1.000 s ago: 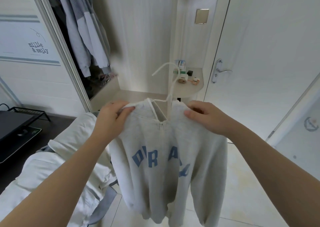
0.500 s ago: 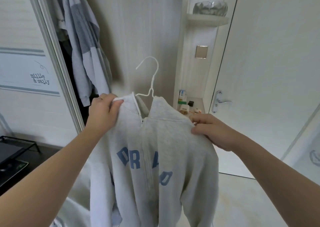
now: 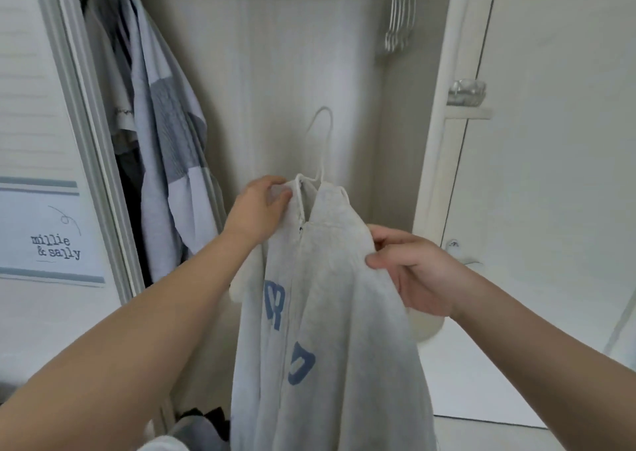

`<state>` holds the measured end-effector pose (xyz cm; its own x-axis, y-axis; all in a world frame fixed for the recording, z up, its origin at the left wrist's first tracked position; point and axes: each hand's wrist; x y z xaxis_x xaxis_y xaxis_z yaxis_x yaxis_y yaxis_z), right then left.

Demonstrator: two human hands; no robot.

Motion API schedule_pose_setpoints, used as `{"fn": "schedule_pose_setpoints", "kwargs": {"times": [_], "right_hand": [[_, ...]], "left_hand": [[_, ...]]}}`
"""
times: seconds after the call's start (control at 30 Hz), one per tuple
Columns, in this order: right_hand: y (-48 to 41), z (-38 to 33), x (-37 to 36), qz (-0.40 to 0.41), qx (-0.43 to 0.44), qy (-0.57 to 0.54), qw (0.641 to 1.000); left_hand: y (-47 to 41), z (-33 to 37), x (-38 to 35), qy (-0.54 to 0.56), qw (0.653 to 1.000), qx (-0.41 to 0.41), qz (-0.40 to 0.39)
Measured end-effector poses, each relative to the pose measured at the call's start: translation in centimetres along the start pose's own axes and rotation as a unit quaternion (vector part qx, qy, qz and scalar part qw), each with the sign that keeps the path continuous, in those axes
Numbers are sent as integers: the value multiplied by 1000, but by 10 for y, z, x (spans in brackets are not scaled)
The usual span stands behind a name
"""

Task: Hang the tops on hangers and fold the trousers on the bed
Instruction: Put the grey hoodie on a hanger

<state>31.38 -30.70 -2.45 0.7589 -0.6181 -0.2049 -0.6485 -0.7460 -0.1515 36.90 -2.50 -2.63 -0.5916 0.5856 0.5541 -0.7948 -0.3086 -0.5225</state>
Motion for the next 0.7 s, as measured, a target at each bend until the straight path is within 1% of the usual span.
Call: {"fn": "schedule_pose_setpoints", "kwargs": {"times": [0.07, 0.17, 0.27, 0.33, 0.47, 0.53, 0.7], "right_hand": [[-30, 1, -8, 1, 21, -10, 1000], [-81, 1, -18, 10, 48, 3, 999], [-131, -5, -25, 44, 77, 29, 996], [-162, -15, -29, 50, 91, 49, 993], [-215, -43, -38, 50, 122, 69, 989], [-239, -61, -43, 45, 139, 84, 986], [-300, -114, -51, 63, 178, 124, 974]], "left_hand": [[-15, -3, 9, 17, 1000, -2, -20], [-24, -11, 28, 80, 996, -20, -45], [-21, -16, 51, 100, 992, -65, -46], [-19, -17, 65, 116, 988, -84, -51], [-21, -23, 78, 162, 982, -81, -51], [-25, -28, 79, 152, 984, -74, -49], [-53, -31, 78, 61, 994, -76, -52]]}}
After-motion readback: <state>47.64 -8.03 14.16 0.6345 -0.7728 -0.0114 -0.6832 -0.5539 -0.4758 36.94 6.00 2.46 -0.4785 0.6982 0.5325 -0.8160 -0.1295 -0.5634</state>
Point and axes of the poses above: each hand's wrist, its own y-axis away from the middle knuckle, its own x-axis out of the back of the hand, z = x × y, and after that the axes turned 6 degrees about x, right-handed
